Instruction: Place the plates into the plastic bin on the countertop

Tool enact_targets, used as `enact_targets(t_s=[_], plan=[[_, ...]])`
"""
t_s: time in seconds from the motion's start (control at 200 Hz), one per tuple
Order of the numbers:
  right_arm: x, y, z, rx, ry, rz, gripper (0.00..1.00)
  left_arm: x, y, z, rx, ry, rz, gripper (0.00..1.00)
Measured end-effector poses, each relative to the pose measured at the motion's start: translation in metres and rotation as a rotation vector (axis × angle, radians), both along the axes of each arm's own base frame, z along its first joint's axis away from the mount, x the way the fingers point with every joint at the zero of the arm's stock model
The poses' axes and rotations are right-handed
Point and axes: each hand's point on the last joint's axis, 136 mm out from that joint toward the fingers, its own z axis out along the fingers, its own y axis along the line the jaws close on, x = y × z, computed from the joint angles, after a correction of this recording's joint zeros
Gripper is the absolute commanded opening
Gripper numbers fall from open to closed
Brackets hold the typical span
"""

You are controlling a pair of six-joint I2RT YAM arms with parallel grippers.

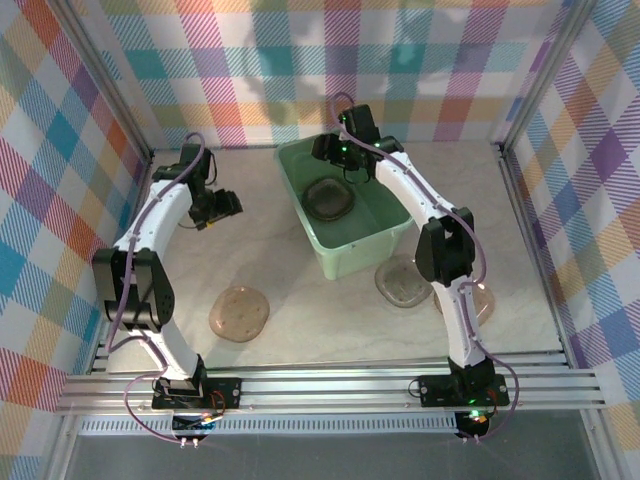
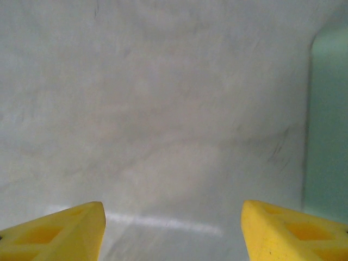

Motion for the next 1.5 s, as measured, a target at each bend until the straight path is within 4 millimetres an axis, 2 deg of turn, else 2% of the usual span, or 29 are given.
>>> enact_targets(t_s=[0.105, 0.225, 0.555, 0.705, 0.89, 0.995, 1.18, 1.5], plan=[[-0.006, -0.001, 0.006, -0.010, -0.017, 0.026, 0.60, -0.041, -0.003, -0.012, -0.004, 0.087, -0.074, 0.63], [-0.013, -0.002, 0.012, -0.015, -0.028, 0.050, 0.61, -0.076, -0.011, -0.025, -0.040, 0.188, -0.161, 0.63], [-0.030, -0.011, 0.027, -0.022, -0.052, 0.080, 0.61, -0.135, -0.015, -0.061, -0.076, 0.385, -0.272, 0.65], [-0.040, -0.016, 0.030, -0.029, -0.062, 0.080, 0.61, -0.137, -0.015, -0.066, -0.075, 0.405, -0.286, 0.64], [-0.047, -0.022, 0.028, -0.037, -0.061, 0.069, 0.61, -0.141, -0.009, -0.091, -0.049, 0.502, -0.297, 0.63], [-0.051, -0.026, 0.025, -0.047, -0.056, 0.061, 0.61, -0.142, -0.004, -0.097, -0.023, 0.522, -0.307, 0.61], [-0.051, -0.028, 0.024, -0.052, -0.056, 0.054, 0.61, -0.143, -0.004, -0.101, -0.019, 0.517, -0.335, 0.56], [-0.050, -0.029, 0.024, -0.052, -0.056, 0.053, 0.62, -0.152, -0.006, -0.123, -0.032, 0.602, -0.361, 0.56]])
